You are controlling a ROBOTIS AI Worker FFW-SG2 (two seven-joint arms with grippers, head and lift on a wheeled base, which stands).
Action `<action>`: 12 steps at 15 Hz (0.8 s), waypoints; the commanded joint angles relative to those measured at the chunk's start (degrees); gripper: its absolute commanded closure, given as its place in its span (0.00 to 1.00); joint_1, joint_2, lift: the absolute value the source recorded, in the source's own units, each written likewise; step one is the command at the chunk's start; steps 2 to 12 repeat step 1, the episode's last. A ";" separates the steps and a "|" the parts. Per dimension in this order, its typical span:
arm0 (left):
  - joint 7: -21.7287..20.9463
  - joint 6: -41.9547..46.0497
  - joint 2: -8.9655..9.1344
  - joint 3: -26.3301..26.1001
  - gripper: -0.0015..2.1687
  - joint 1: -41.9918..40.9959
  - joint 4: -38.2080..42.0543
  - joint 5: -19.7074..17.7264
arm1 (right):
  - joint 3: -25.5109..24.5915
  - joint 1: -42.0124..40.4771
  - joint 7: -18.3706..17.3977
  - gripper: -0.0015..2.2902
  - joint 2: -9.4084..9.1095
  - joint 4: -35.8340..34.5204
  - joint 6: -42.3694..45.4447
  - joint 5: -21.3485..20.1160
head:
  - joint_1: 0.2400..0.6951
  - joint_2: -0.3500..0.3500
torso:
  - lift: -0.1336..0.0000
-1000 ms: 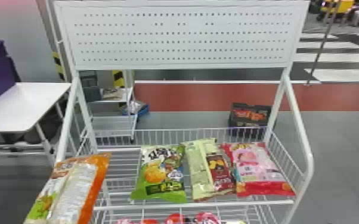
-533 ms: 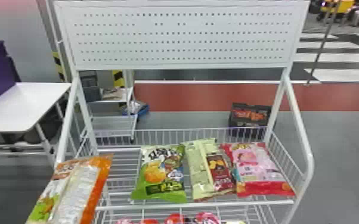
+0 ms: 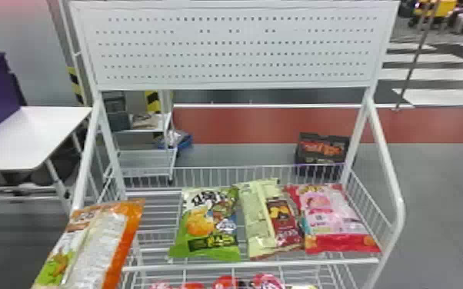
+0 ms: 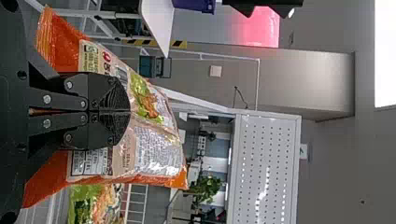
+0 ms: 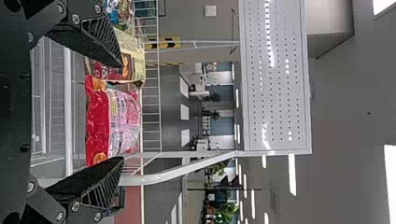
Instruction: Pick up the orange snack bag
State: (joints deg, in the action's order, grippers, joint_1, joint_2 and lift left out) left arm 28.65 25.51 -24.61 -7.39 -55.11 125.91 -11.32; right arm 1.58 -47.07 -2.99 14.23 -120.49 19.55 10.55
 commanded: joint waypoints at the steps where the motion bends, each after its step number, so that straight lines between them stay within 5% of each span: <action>1: 0.00 0.02 0.00 0.01 0.62 0.00 0.04 0.07 | 0.00 -0.13 0.00 0.09 0.01 -0.09 0.00 0.00 | 0.57 0.50 | 1.00; 12: 0.00 0.02 0.00 0.01 0.62 0.00 0.04 0.07 | 0.00 -0.13 0.00 0.09 0.01 -0.09 0.00 0.00 | 0.57 0.50 | 1.00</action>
